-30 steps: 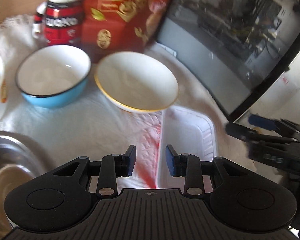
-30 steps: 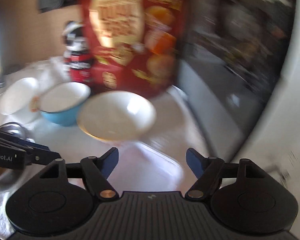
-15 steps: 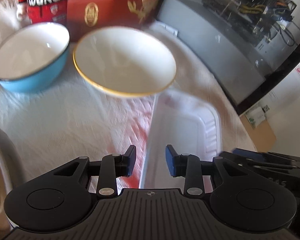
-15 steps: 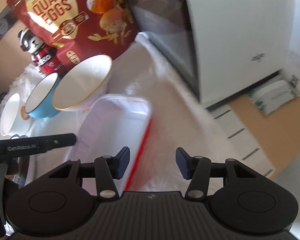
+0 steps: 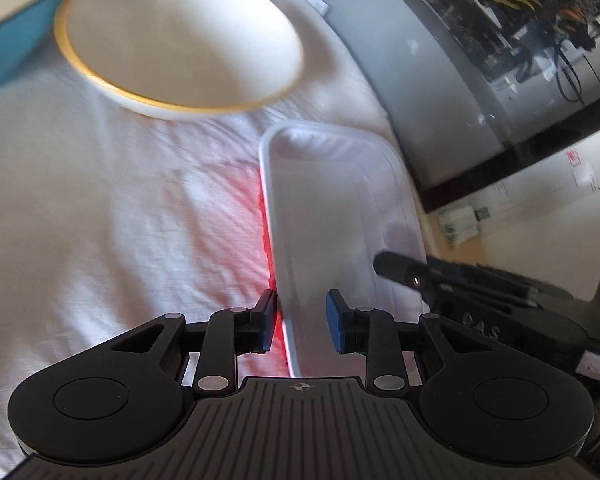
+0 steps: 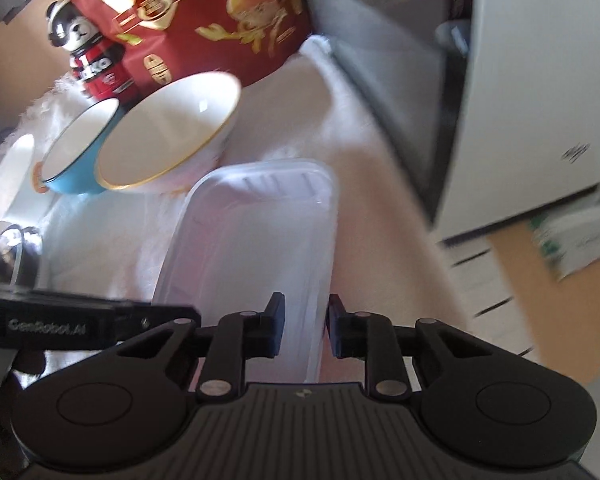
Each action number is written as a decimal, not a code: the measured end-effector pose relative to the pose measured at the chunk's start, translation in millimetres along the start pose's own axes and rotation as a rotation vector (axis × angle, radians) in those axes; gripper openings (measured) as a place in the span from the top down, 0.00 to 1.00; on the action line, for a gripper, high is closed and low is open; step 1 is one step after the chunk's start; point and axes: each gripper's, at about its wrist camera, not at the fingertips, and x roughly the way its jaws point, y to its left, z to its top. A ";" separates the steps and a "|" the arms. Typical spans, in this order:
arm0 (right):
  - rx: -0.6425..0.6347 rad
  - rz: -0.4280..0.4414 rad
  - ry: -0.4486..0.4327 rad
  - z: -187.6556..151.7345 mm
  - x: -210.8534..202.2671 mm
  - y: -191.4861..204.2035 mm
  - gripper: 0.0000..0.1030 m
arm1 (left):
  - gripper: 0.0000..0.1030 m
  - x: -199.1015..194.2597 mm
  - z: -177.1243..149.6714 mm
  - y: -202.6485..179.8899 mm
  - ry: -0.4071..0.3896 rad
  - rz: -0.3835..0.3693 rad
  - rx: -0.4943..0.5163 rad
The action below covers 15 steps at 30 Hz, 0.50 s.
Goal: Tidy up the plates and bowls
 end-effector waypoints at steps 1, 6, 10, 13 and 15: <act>-0.009 -0.019 -0.005 2.2 -0.3 -3.0 0.79 | 0.72 4.3 -0.2 -3.6 0.007 -0.005 0.007; -0.026 -0.079 -0.004 6.2 -0.9 -20.0 0.79 | 0.71 19.6 -1.9 -10.1 0.037 -0.032 0.006; -0.048 -0.106 -0.016 6.1 0.5 -22.9 0.79 | 0.70 23.4 -1.6 -6.7 0.032 -0.052 -0.019; -0.059 -0.124 -0.024 7.0 1.9 -22.0 0.79 | 0.70 20.1 -3.7 -5.0 0.031 -0.059 -0.026; -0.068 -0.133 -0.026 6.8 2.1 -20.4 0.79 | 0.70 12.7 -5.7 -3.2 0.033 -0.053 -0.021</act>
